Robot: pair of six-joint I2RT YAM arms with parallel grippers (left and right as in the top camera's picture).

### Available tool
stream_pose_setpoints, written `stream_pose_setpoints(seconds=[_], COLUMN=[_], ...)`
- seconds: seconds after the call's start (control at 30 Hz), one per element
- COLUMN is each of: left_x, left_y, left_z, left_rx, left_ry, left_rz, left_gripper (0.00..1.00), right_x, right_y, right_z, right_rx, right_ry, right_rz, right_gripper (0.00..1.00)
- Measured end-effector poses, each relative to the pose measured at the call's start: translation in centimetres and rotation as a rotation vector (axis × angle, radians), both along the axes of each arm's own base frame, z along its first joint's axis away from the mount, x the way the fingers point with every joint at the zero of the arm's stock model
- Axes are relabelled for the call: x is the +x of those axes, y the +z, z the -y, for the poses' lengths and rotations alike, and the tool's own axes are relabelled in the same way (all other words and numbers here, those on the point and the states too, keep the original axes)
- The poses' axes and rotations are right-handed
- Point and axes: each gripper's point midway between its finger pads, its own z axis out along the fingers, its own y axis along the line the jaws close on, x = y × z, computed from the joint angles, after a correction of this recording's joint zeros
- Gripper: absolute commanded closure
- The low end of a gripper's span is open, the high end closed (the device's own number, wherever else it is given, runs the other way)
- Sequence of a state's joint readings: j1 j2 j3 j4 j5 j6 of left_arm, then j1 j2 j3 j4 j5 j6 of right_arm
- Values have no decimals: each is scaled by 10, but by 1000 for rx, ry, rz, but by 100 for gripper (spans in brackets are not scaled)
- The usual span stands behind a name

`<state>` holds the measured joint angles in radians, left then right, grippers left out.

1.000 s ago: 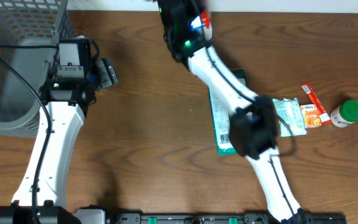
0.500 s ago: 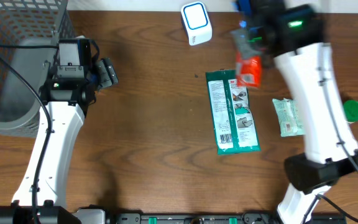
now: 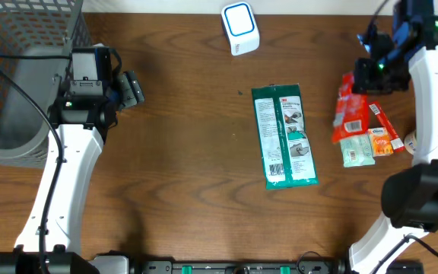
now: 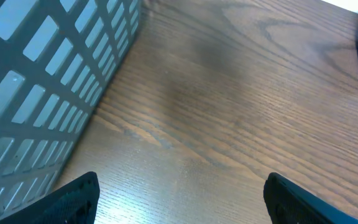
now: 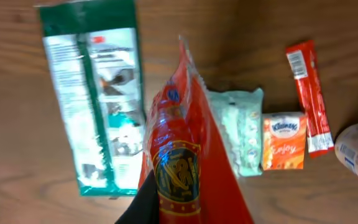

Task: Scan the item barcode
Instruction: 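Carry the red bag right and set it beside the wipes pack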

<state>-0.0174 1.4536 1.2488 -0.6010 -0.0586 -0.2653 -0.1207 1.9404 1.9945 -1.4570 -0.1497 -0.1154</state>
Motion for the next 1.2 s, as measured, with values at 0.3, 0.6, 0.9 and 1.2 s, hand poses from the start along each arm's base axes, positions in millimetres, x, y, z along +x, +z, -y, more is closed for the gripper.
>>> stream_pose_setpoints(seconds=[0.3,0.6,0.9,1.2], left_x=[0,0,0,0], left_y=[0,0,0,0], left_z=[0,0,0,0], left_rx=[0,0,0,0], left_ry=[0,1,1,0], left_rz=[0,0,0,0], left_gripper=[15,15,15,15], right_x=[12,-10,-3,1], right_y=[-75,-106,-94,-68], right_z=[50,61,58,-9], right_rx=[3,-1,74,364], right_ry=[-70,-46,-123,-75], right_rz=[39,-29,-4,-3], right_gripper=[99,34,36,71])
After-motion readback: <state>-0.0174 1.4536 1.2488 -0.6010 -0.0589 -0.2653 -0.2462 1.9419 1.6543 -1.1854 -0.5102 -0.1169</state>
